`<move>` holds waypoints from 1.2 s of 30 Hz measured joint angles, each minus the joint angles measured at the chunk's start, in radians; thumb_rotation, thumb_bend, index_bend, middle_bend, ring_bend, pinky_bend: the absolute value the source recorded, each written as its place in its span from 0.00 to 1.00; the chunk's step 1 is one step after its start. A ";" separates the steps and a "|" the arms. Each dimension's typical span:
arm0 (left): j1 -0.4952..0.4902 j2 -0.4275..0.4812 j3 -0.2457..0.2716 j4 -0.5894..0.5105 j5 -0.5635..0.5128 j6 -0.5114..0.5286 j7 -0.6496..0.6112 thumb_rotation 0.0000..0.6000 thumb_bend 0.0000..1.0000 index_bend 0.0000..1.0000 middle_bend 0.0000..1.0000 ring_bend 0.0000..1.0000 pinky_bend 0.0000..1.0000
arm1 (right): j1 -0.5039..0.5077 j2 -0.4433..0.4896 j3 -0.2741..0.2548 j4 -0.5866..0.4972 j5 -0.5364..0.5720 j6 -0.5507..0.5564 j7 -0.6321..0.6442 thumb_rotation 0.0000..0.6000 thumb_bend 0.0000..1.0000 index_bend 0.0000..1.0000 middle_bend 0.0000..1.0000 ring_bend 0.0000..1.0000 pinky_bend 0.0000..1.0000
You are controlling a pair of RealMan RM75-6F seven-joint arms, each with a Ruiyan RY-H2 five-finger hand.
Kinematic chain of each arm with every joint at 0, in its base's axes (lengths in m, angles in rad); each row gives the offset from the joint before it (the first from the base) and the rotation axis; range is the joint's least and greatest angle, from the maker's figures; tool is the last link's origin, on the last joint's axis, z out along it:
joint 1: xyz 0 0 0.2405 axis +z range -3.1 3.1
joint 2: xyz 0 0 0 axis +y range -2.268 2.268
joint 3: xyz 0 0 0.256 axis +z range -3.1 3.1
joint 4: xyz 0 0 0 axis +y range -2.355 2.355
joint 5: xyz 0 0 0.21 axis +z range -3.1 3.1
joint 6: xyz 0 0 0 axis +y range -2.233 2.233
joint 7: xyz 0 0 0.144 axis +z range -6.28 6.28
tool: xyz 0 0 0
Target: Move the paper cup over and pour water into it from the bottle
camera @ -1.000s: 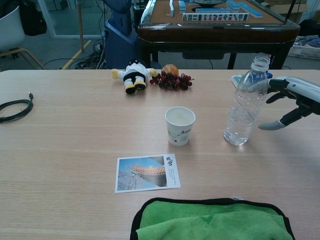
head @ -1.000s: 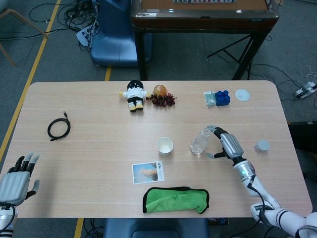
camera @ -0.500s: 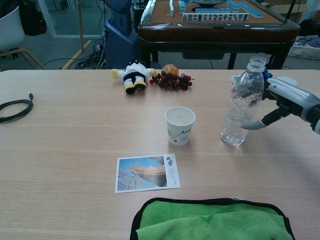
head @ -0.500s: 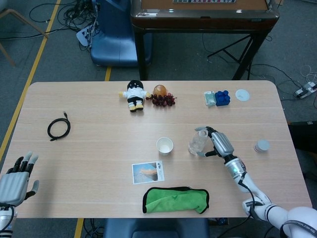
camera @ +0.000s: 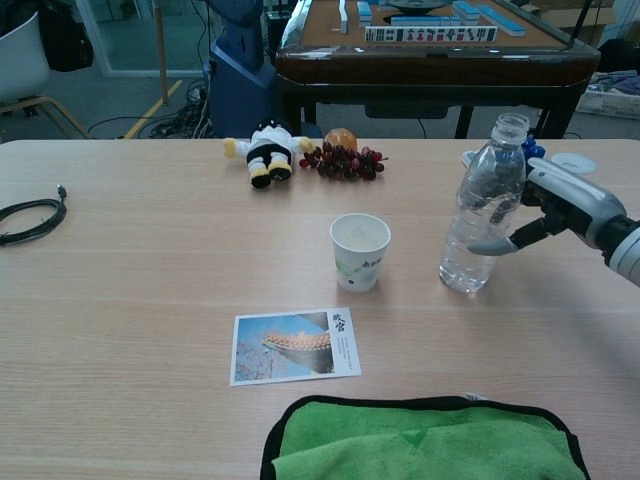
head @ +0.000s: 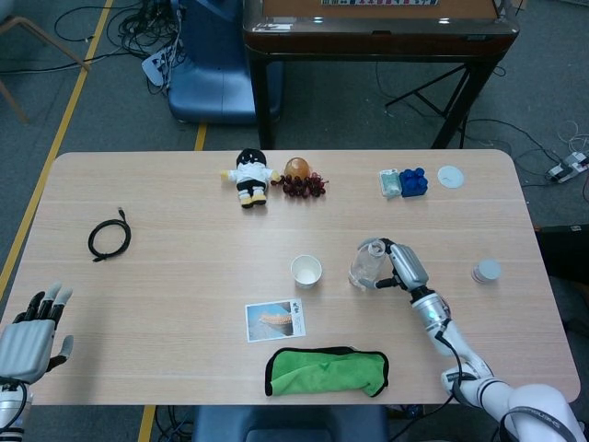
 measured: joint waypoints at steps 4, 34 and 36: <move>0.004 0.000 -0.002 -0.001 0.002 -0.001 0.002 1.00 0.39 0.09 0.03 0.05 0.27 | 0.003 -0.036 0.001 0.057 0.005 0.008 0.022 1.00 0.00 0.46 0.44 0.36 0.48; 0.013 0.004 -0.019 -0.002 0.020 -0.009 0.005 1.00 0.39 0.09 0.03 0.05 0.27 | 0.107 0.004 0.054 0.037 0.028 0.046 -0.420 1.00 0.08 0.66 0.62 0.56 0.64; 0.015 0.006 -0.020 -0.005 0.022 -0.008 0.005 1.00 0.39 0.09 0.03 0.05 0.27 | 0.118 0.017 0.054 0.021 0.026 0.038 -0.474 1.00 0.08 0.66 0.62 0.56 0.64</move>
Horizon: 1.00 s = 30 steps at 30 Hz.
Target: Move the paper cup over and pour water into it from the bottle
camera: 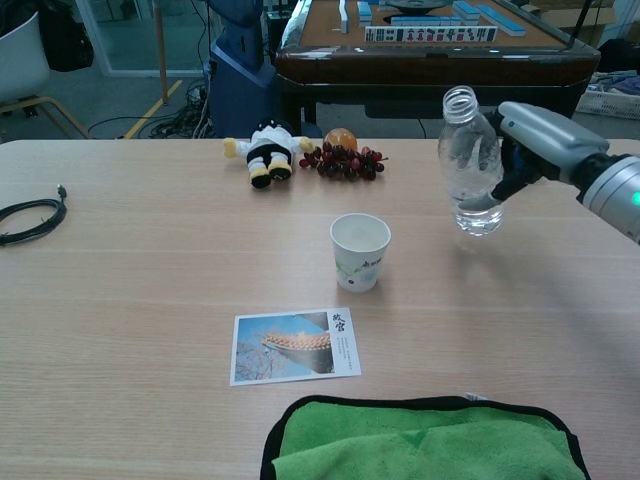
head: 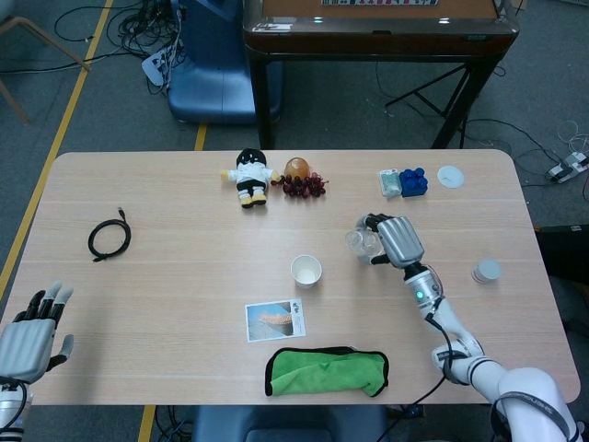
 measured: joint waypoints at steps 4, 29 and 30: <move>0.002 0.002 -0.001 -0.003 0.003 0.002 0.001 1.00 0.39 0.09 0.03 0.05 0.27 | 0.027 0.029 -0.002 -0.040 -0.004 -0.026 -0.135 1.00 0.08 0.66 0.62 0.56 0.64; 0.008 0.016 -0.010 -0.012 0.010 0.000 -0.014 1.00 0.39 0.10 0.03 0.05 0.27 | 0.148 0.103 0.012 -0.203 0.063 -0.206 -0.746 1.00 0.08 0.66 0.63 0.56 0.64; 0.009 0.017 -0.011 -0.013 0.010 0.000 -0.014 1.00 0.39 0.10 0.03 0.05 0.27 | 0.151 0.103 0.012 -0.204 0.064 -0.207 -0.756 1.00 0.08 0.66 0.63 0.56 0.64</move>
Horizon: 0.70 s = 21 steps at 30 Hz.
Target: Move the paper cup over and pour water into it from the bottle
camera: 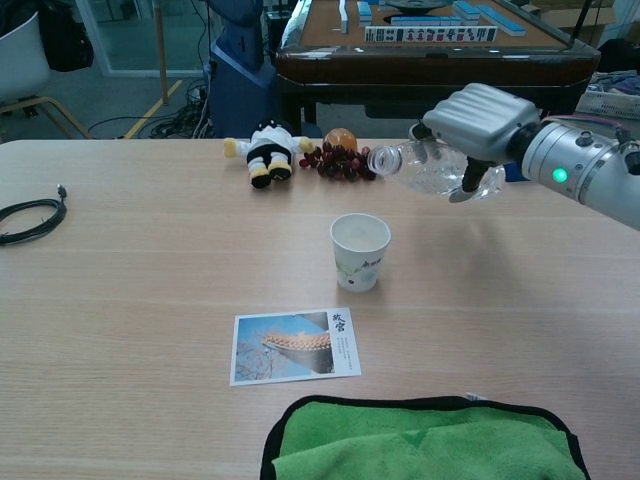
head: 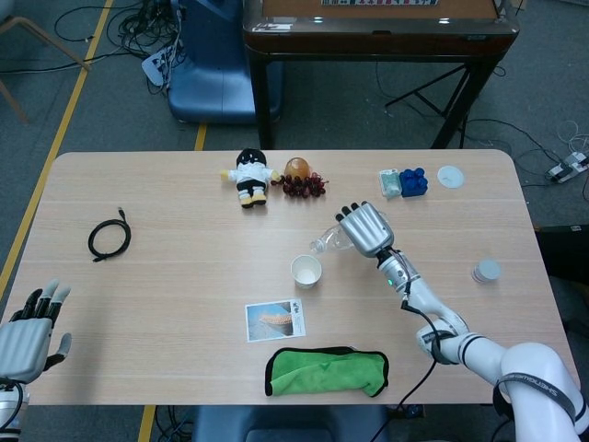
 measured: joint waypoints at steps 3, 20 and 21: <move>0.000 0.001 -0.001 -0.001 0.001 0.000 -0.002 1.00 0.39 0.10 0.03 0.05 0.27 | 0.008 0.001 -0.003 0.000 0.001 -0.007 -0.034 1.00 0.08 0.66 0.63 0.56 0.64; 0.001 0.001 -0.004 -0.001 0.000 -0.004 -0.001 1.00 0.39 0.10 0.03 0.05 0.27 | 0.043 0.016 -0.045 -0.007 -0.017 -0.038 -0.249 1.00 0.09 0.67 0.63 0.57 0.64; 0.001 0.001 -0.005 -0.002 0.001 -0.003 -0.001 1.00 0.39 0.10 0.03 0.05 0.27 | 0.044 0.016 -0.046 -0.008 -0.017 -0.040 -0.255 1.00 0.09 0.67 0.63 0.57 0.64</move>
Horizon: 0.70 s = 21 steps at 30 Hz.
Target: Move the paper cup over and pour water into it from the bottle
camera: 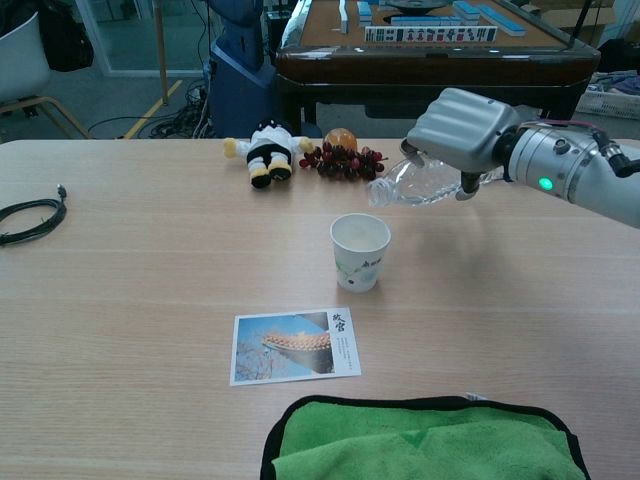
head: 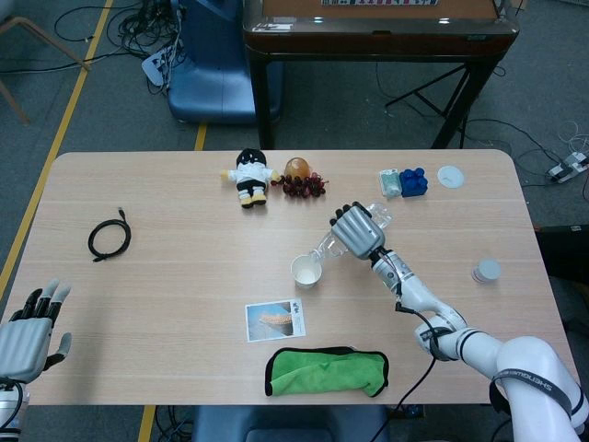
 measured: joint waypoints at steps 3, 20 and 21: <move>0.001 0.001 -0.001 -0.001 0.000 0.000 -0.001 1.00 0.39 0.10 0.03 0.05 0.27 | 0.003 0.001 -0.001 -0.003 0.003 -0.004 -0.014 1.00 0.09 0.67 0.63 0.57 0.64; 0.001 0.002 -0.003 -0.003 -0.001 -0.002 0.000 1.00 0.39 0.10 0.03 0.05 0.27 | 0.016 0.018 -0.016 -0.018 0.005 -0.019 -0.114 1.00 0.09 0.67 0.63 0.57 0.64; 0.001 0.001 -0.003 -0.003 -0.001 -0.001 0.001 1.00 0.39 0.10 0.03 0.05 0.27 | 0.016 0.018 -0.016 -0.019 0.005 -0.019 -0.118 1.00 0.09 0.67 0.63 0.57 0.64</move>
